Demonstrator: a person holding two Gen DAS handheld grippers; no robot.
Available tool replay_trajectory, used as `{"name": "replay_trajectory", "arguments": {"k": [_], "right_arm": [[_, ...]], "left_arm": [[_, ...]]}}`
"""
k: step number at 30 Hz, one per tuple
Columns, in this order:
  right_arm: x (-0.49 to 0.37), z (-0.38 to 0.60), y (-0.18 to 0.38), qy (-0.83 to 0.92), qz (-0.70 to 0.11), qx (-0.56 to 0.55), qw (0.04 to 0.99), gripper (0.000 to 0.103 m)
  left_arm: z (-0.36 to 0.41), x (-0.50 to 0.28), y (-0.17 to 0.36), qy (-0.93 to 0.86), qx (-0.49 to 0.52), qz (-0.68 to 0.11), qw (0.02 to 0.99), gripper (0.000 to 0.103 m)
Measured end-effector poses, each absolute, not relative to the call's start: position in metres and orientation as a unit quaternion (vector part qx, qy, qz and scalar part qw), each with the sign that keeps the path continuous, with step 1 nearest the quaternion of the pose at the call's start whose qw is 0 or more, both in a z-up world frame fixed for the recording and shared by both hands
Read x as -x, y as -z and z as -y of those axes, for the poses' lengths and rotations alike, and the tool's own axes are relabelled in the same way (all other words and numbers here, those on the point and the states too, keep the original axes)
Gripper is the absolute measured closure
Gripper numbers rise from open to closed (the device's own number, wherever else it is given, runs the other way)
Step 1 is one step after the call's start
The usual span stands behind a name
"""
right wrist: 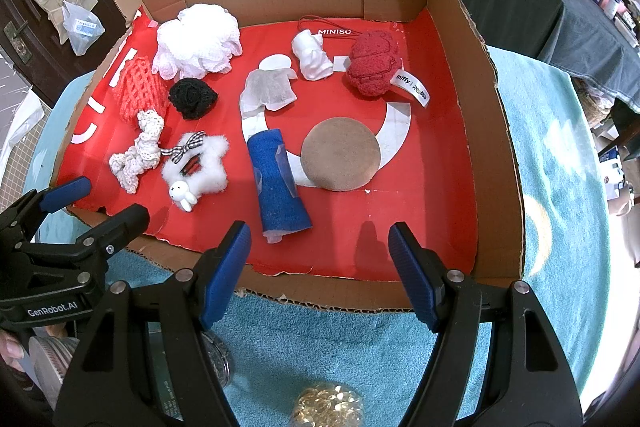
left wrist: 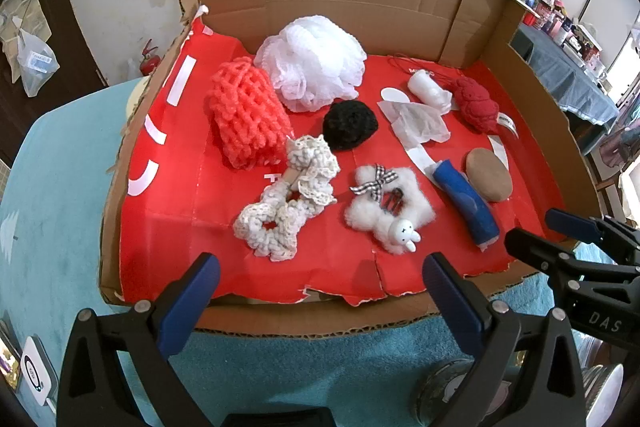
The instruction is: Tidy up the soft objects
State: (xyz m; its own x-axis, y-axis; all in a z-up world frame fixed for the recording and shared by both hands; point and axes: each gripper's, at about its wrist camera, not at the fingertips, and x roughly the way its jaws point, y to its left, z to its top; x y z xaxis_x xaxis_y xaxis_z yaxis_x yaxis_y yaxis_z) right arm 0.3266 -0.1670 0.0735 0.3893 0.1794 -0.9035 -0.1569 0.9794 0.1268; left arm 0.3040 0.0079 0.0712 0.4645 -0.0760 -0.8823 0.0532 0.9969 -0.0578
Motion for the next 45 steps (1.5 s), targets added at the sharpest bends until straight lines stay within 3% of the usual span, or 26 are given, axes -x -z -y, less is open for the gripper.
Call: {"name": "replay_trajectory", "arguments": {"k": [23, 31, 38, 42, 45], "right_arm": [[-0.326, 0.167, -0.073, -0.102, -0.543, -0.011, 0.833, 0.033], [-0.310, 0.182, -0.104, -0.112, -0.508, -0.030, 0.853, 0.033], [-0.236, 0.191, -0.158, -0.100, -0.427, 0.004, 0.899, 0.032], [-0.179, 0.199, -0.165, -0.099, -0.379, -0.007, 0.920, 0.016], [-0.138, 0.197, -0.158, -0.091, -0.352, -0.001, 0.931, 0.015]], "left_arm": [[-0.011, -0.302, -0.072, 0.046, 0.021, -0.512, 0.857, 0.000], [-0.027, -0.278, -0.104, 0.016, 0.038, -0.460, 0.887, 0.000], [-0.034, -0.209, -0.147, 0.017, 0.044, -0.379, 0.924, 0.000], [-0.027, -0.155, -0.149, 0.038, 0.038, -0.344, 0.937, 0.000], [-0.019, -0.122, -0.139, 0.058, 0.038, -0.328, 0.942, 0.000]]}}
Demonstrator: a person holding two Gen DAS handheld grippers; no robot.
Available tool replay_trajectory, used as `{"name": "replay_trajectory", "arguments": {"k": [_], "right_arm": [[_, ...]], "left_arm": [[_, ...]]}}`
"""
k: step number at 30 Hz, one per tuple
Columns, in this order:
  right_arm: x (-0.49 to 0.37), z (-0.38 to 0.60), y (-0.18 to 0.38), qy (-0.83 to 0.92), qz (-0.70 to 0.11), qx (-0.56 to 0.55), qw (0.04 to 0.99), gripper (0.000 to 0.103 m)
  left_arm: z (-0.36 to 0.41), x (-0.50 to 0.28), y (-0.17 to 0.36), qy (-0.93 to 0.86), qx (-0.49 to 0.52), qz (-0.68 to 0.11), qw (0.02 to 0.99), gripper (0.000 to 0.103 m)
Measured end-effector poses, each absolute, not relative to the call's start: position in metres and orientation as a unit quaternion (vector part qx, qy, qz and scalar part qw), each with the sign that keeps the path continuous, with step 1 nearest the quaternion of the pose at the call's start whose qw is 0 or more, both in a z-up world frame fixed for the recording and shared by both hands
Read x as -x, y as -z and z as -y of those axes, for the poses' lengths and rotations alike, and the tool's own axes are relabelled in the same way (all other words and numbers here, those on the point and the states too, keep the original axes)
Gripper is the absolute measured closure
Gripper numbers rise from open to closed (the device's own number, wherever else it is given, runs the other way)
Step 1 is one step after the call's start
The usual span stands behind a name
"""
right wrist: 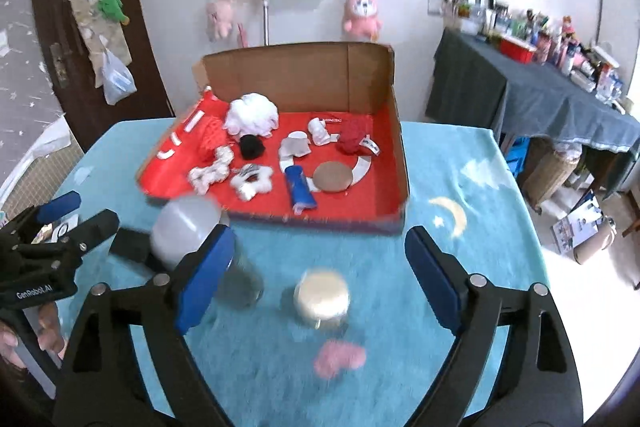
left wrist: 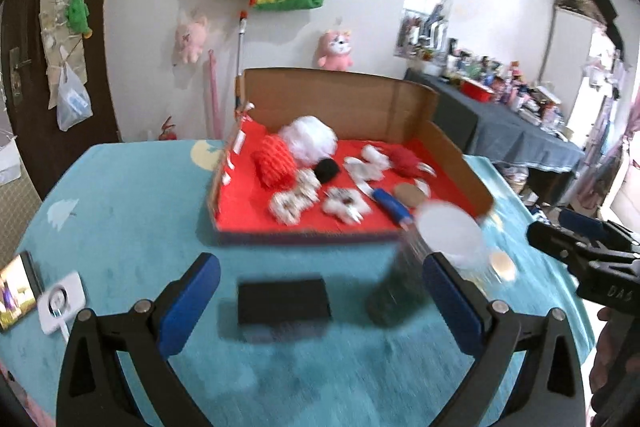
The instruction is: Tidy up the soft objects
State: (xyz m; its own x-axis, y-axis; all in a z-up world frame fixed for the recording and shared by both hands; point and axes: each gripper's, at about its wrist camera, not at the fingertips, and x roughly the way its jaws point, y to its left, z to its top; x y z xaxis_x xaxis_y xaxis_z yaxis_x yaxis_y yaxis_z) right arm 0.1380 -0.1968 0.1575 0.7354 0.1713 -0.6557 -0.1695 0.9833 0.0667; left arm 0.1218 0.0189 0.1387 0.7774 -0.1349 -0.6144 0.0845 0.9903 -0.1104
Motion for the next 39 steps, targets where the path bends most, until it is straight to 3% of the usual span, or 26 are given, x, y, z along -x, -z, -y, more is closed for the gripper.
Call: {"name": "replay_trajectory", "arguments": {"k": [4, 14, 21, 39], "right_arm": [[-0.104, 0.187, -0.130, -0.078, -0.337, 0.011, 0.938, 0.008], [-0.103, 0.176, -0.046, -0.056, -0.400, 0.019, 0.915, 0.008], [-0.105, 0.184, -0.031, -0.027, -0.409, 0.019, 0.912, 0.008], [-0.106, 0.189, -0.024, -0.018, -0.420, 0.004, 0.908, 0.007]], "left_arm": [[-0.007, -0.100, -0.116, 0.064, 0.021, -0.328, 0.942, 0.000], [0.003, -0.103, -0.044, 0.045, -0.007, -0.392, 0.919, 0.000], [0.004, -0.106, -0.021, 0.029, -0.018, -0.424, 0.905, 0.000], [0.002, -0.105, -0.017, 0.011, -0.005, -0.419, 0.908, 0.000]]}}
